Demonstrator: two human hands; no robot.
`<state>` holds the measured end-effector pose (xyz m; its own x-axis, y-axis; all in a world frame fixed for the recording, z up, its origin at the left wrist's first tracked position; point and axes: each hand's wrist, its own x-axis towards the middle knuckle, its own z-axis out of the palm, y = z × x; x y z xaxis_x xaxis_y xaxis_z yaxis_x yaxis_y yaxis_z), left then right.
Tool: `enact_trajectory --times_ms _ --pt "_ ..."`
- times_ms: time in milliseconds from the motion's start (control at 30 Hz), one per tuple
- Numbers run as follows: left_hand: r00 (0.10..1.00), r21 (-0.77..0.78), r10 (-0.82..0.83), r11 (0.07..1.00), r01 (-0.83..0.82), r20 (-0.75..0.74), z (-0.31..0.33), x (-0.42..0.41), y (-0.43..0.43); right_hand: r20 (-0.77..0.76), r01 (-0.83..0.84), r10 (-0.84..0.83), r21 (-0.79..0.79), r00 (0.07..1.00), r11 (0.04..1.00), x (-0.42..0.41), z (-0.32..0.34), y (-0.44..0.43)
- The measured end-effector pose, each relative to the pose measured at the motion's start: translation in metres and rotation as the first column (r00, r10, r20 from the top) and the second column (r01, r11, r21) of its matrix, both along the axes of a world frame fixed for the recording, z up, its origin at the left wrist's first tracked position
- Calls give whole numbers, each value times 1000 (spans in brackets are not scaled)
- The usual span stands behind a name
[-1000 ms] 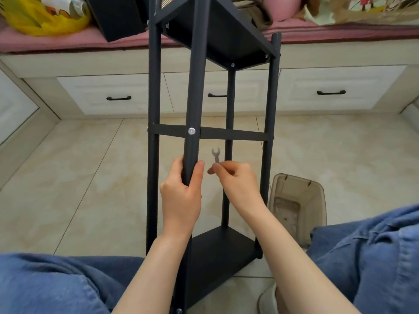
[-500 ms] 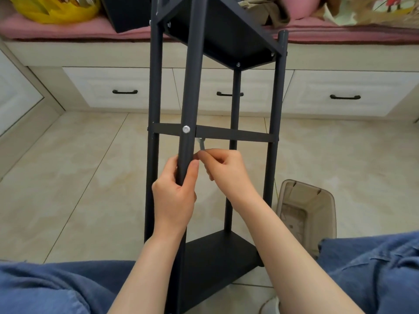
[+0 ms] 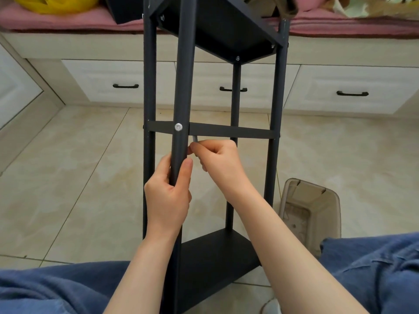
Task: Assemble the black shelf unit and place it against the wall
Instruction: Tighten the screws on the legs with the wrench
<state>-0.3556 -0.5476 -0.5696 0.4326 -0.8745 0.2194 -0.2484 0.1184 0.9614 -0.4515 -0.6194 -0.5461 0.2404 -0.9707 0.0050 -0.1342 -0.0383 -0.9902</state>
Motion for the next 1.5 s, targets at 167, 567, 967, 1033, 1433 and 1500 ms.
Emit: enact_trajectory --times_ms 167,567,967,1033,1433,1500 --pt "1000 4 1 1000 -1 -2 2 2 -1 -35 15 -16 -31 999 999 3 0 -1" --pt "1000 20 20 1000 -20 10 2 4 -2 -100 19 -36 -165 994 986 11 -8 0" --pt "1000 30 10 1000 -10 -9 3 5 0 -53 126 -158 -383 986 915 33 -32 -5" --pt "1000 28 6 1000 -5 -22 3 6 1 -46 129 -160 -397 986 909 35 -34 -6" --pt "998 43 32 999 -29 -57 -3 9 1 -6 90 -93 -188 996 978 24 -31 -2" --pt "996 75 63 995 -58 -61 -10 9 4 -40 62 -68 -150 997 987 22 -32 0"
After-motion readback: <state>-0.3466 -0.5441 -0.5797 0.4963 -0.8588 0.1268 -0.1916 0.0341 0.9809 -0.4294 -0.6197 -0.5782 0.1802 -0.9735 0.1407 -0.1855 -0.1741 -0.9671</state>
